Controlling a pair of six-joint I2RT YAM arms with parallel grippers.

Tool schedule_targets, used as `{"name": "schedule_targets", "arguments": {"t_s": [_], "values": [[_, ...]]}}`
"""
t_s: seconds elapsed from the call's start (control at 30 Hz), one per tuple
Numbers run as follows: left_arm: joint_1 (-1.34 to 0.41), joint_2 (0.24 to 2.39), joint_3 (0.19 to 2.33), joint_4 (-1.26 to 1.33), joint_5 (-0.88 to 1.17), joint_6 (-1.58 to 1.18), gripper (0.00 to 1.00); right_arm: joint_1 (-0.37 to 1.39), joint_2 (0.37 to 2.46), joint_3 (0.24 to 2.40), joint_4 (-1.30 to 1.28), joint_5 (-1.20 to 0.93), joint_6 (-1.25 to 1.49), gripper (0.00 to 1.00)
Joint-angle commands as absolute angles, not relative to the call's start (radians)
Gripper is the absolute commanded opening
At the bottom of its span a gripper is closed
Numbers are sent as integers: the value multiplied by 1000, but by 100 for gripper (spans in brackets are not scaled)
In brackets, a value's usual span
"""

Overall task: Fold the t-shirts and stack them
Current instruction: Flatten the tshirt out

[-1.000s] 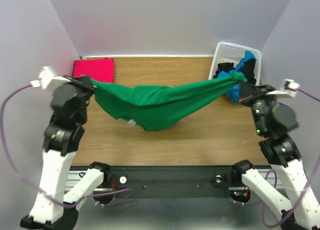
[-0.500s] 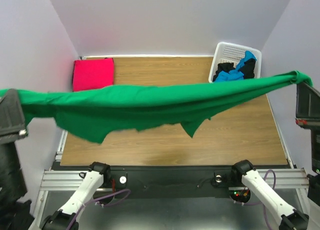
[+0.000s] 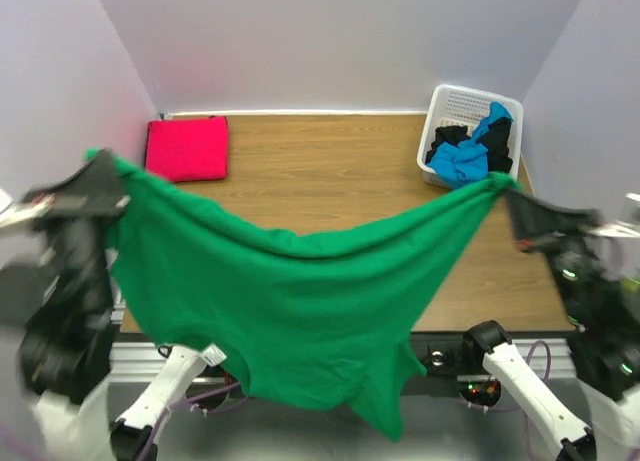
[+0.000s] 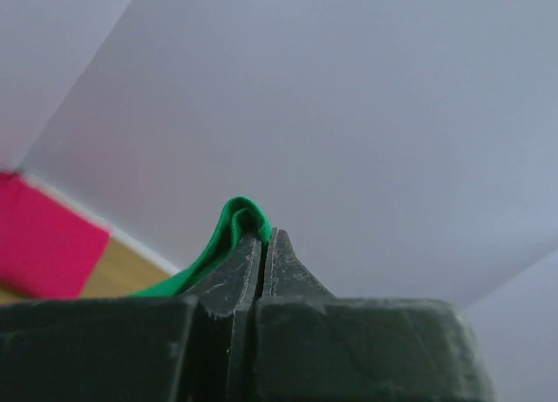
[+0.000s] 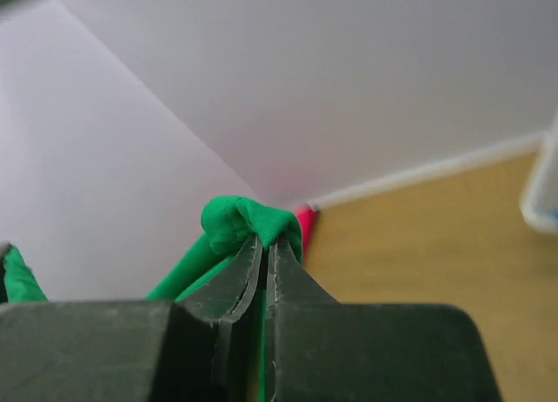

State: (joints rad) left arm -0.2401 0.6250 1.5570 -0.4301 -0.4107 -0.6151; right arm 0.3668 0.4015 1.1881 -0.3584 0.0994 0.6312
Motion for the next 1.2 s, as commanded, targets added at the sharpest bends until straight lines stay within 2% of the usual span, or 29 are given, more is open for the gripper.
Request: {"name": "schedule_targets", "arguments": {"t_s": [0.0, 0.03, 0.07, 0.1, 0.13, 0.2, 0.23, 0.27, 0.3, 0.37, 0.53, 0.73, 0.87, 1.03, 1.17], "values": [[-235, 891, 1360, -306, -473, -586, 0, 364, 422, 909, -483, 186, 810, 0], [-229, 934, 1311, -241, -413, -575, 0, 364, 420, 835, -485, 195, 848, 1], [-222, 983, 1310, -238, -397, -575, 1, 364, 423, 722, -486, 201, 879, 6], [-222, 1096, 1321, -250, -405, -586, 15, 364, 432, 672, -491, 199, 914, 10], [-219, 1156, 1362, -293, -431, -615, 48, 364, 449, 645, -509, 224, 926, 27], [-213, 1329, 1434, -353, -414, -623, 98, 364, 512, 632, -560, 297, 925, 58], [-215, 1379, 1509, -407, -388, -598, 99, 364, 537, 652, -589, 337, 920, 84], [-215, 1443, 1532, -425, -376, -595, 99, 364, 560, 679, -616, 368, 907, 98], [-215, 1460, 1545, -433, -367, -589, 99, 364, 602, 701, -636, 394, 873, 100], [-216, 1463, 1528, -425, -339, -586, 99, 364, 633, 748, -675, 440, 841, 100], [-232, 1367, 1367, -361, -258, -615, 99, 364, 701, 723, -652, 365, 789, 100], [-300, 1128, 991, -287, -206, -707, 99, 364, 842, 658, -496, 108, 649, 100], [-318, 1034, 752, -278, -189, -781, 99, 365, 961, 627, -381, 45, 603, 100], [-322, 1063, 634, -227, -181, -808, 99, 365, 1087, 598, -259, 5, 600, 100], [-324, 1185, 609, -131, -166, -793, 99, 365, 1172, 571, -207, 38, 623, 100]]}}
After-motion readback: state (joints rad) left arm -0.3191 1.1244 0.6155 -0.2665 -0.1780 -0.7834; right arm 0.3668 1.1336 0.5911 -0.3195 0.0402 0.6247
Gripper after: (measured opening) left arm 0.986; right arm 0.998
